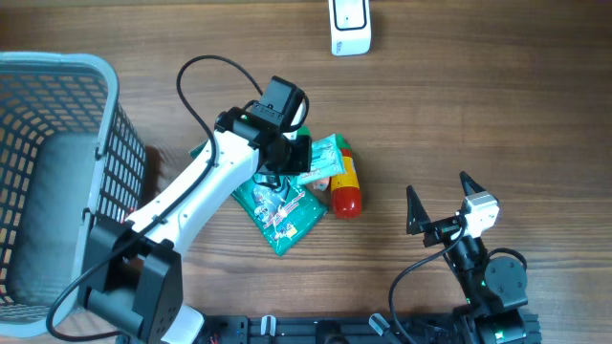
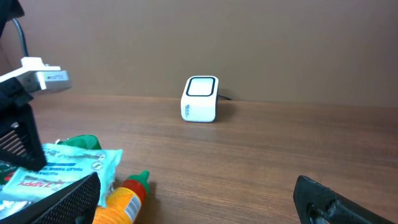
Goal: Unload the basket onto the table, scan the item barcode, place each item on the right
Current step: 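Carry the wipes packet with the left gripper and lay it right of the bottle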
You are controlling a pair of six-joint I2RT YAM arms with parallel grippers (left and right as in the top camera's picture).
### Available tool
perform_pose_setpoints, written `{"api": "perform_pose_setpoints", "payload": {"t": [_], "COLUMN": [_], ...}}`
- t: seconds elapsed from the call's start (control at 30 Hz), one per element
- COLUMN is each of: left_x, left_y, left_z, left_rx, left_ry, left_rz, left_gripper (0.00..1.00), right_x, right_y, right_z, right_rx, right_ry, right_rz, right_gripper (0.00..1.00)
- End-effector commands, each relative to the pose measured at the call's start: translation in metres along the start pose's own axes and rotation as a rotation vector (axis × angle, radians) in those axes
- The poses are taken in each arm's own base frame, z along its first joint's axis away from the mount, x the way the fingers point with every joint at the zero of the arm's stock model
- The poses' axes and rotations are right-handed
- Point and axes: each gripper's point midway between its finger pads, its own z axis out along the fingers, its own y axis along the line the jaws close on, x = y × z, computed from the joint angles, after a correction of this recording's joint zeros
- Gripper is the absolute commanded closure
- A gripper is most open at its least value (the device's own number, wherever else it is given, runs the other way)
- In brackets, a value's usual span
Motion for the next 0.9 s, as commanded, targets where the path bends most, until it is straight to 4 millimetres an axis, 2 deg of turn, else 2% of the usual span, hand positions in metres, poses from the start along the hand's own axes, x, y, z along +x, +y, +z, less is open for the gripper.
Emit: {"api": "perform_pose_setpoints", "payload": {"t": [0.0, 0.07, 0.23, 0.33, 0.4, 0.5, 0.63, 0.8, 0.87], "left_x": [-0.014, -0.024, -0.044, -0.052, -0.063, -0.069, -0.064, -0.061, -0.059], "left_y": [-0.011, -0.022, -0.080, -0.096, -0.102, -0.105, -0.115, -0.109, -0.107], "left_z": [0.003, 0.002, -0.002, -0.006, 0.000, 0.013, 0.037, 0.062, 0.066], "left_rx": [0.026, 0.058, 0.180, 0.221, 0.250, 0.262, 0.327, 0.306, 0.300], "left_ry": [-0.055, -0.104, -0.246, -0.298, -0.329, -0.331, -0.276, -0.243, -0.234], "left_rz": [-0.020, -0.019, 0.095, 0.122, 0.103, 0.087, 0.105, 0.099, 0.097], "left_gripper": [0.96, 0.96, 0.96, 0.96, 0.96, 0.96, 0.96, 0.96, 0.94], "right_x": [-0.001, -0.001, -0.001, -0.001, -0.001, -0.001, -0.001, -0.001, -0.001], "right_y": [0.001, 0.001, 0.001, 0.001, 0.001, 0.001, 0.001, 0.001, 0.001], "right_z": [0.000, 0.000, 0.000, 0.000, 0.000, 0.000, 0.000, 0.000, 0.000], "right_rx": [-0.005, -0.004, -0.005, -0.005, -0.005, -0.005, -0.005, -0.004, -0.005], "right_ry": [-0.005, -0.005, -0.005, -0.005, -0.005, -0.005, -0.005, -0.005, -0.005], "right_rz": [-0.011, -0.012, -0.011, -0.011, -0.011, -0.011, -0.011, -0.011, -0.011], "right_gripper": [0.00, 0.00, 0.00, 0.00, 0.00, 0.00, 0.00, 0.00, 0.00]}}
